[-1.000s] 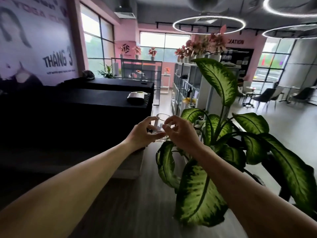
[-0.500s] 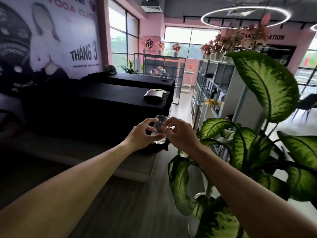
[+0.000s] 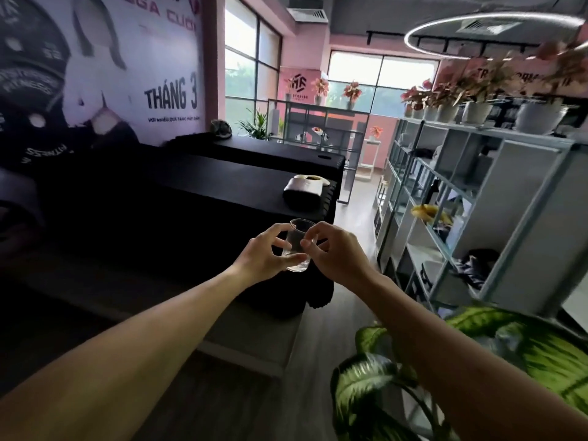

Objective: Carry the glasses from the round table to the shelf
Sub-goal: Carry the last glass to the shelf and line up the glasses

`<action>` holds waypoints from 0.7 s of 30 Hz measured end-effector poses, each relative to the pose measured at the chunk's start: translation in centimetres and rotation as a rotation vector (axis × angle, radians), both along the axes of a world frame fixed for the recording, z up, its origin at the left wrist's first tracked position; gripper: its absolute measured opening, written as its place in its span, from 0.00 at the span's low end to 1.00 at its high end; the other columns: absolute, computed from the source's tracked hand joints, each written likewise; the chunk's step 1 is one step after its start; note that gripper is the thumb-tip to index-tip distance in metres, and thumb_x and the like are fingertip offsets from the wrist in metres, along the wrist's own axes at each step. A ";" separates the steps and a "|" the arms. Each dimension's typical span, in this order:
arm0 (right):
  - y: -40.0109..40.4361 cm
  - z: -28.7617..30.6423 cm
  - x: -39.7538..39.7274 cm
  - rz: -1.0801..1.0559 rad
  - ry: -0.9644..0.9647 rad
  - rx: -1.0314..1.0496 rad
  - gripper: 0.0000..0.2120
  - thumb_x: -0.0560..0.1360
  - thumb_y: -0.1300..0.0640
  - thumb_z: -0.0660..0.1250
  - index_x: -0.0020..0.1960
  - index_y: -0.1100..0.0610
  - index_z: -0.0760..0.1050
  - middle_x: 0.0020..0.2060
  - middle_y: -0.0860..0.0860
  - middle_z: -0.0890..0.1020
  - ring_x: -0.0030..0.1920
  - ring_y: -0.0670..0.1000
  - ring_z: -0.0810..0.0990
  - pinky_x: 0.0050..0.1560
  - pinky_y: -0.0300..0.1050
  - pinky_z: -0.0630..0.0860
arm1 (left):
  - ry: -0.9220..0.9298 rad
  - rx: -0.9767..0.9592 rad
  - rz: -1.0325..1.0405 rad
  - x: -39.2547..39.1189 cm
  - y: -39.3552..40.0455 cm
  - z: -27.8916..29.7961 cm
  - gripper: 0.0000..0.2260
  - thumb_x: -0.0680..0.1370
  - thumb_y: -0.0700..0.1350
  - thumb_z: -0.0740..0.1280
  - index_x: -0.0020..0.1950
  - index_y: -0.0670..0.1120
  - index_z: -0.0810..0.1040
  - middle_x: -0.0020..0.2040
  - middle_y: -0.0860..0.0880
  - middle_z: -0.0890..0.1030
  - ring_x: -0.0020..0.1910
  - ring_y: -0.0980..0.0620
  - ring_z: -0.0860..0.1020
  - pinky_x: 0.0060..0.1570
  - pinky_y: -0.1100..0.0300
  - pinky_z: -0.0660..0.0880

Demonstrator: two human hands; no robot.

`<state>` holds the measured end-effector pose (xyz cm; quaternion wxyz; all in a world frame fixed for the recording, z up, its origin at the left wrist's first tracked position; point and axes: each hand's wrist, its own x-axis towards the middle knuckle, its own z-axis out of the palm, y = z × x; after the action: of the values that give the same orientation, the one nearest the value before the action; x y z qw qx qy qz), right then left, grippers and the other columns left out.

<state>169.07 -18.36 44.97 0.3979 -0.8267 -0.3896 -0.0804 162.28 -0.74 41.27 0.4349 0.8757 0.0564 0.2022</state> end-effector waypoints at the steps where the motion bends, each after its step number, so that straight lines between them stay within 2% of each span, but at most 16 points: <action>1: 1.5 0.1 1.6 0.004 -0.001 0.003 0.03 0.76 0.50 0.71 0.48 0.47 0.79 0.45 0.46 0.83 0.40 0.44 0.84 0.46 0.51 0.83 | 0.000 0.003 0.004 1.5 1.4 0.1 0.39 0.62 0.69 0.73 0.71 0.59 0.69 0.54 0.53 0.83 0.58 0.54 0.80 0.60 0.44 0.77; 5: 6.8 0.2 6.5 0.027 -0.003 0.030 0.03 0.76 0.49 0.71 0.48 0.46 0.79 0.46 0.45 0.83 0.41 0.43 0.83 0.46 0.50 0.83 | 0.002 0.011 0.030 6.1 6.7 0.5 0.39 0.63 0.68 0.73 0.71 0.59 0.68 0.55 0.53 0.82 0.59 0.53 0.80 0.59 0.44 0.78; 13: 19.9 -0.4 15.2 0.167 0.012 0.025 0.03 0.74 0.48 0.71 0.47 0.45 0.79 0.46 0.43 0.82 0.40 0.41 0.83 0.45 0.42 0.81 | 0.016 0.016 0.177 12.3 18.8 -0.3 0.40 0.61 0.74 0.71 0.70 0.63 0.67 0.54 0.56 0.82 0.56 0.53 0.80 0.60 0.44 0.77; 21: 36.7 0.0 22.9 0.379 0.016 0.025 0.03 0.74 0.48 0.71 0.47 0.45 0.80 0.45 0.42 0.82 0.39 0.40 0.82 0.43 0.37 0.79 | 0.031 0.028 0.397 16.5 33.3 0.4 0.35 0.63 0.71 0.73 0.68 0.65 0.69 0.54 0.57 0.82 0.57 0.56 0.79 0.60 0.45 0.77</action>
<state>192.01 18.31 44.93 0.4193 -0.7340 -0.5342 -0.0022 178.74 32.54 41.64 0.3735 0.8563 0.2316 0.2712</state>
